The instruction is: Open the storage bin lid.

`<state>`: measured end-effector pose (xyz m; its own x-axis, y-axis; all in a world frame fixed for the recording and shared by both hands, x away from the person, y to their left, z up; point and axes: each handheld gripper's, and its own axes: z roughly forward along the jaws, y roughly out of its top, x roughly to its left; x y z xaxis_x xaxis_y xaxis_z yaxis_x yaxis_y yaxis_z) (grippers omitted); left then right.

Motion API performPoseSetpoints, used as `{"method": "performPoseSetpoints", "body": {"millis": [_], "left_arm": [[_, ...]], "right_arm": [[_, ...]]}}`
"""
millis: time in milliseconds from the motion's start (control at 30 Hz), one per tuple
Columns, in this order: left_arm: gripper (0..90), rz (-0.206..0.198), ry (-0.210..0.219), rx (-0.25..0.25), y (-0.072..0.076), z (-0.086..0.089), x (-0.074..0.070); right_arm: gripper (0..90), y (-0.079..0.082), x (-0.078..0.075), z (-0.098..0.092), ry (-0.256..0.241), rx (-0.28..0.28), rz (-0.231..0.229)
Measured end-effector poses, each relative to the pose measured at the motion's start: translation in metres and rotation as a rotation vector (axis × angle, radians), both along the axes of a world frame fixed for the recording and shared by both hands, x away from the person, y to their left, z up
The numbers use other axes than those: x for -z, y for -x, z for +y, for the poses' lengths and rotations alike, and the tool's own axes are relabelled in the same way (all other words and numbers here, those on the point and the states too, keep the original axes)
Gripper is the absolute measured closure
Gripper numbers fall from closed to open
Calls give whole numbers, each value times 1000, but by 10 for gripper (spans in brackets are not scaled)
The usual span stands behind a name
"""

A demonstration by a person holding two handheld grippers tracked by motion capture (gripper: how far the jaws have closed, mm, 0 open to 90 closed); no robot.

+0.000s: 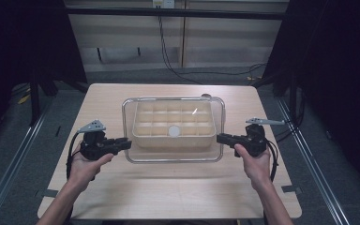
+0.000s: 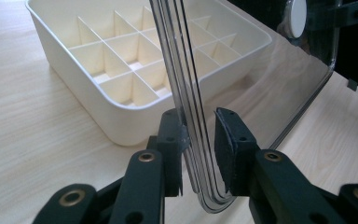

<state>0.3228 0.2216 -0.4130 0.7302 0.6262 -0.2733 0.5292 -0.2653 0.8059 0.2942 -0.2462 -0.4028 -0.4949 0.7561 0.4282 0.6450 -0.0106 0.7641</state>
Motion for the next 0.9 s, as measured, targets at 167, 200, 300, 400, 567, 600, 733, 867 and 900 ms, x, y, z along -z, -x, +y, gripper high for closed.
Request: {"method": "performPoseSetpoints", "body": {"millis": [167,200,300,400,567,600,733,867,900], "left_arm": [[726,19,-11,-4,4,0,7],[725,20,-19,-1,4,0,8],[726,25,-19,6,8,0,8],[727,24,-19,12,12,1,9],[727,29,-28,20,18,2,11],[728,33,-26,22,19,2,11],[729,40,-20,31,24,3,12],[730,47,-24,32,26,4,14],[730,49,-25,33,26,4,14]], "right_arm": [[751,3,7,1,15,-10,16],[751,4,7,1,14,-11,18],[752,8,9,1,15,-15,21],[753,12,9,1,11,-21,16],[754,19,10,2,16,-27,14],[754,20,10,2,18,-27,13],[754,24,12,1,8,-30,26],[756,28,16,1,2,-41,31],[757,28,17,1,2,-42,36]]}}
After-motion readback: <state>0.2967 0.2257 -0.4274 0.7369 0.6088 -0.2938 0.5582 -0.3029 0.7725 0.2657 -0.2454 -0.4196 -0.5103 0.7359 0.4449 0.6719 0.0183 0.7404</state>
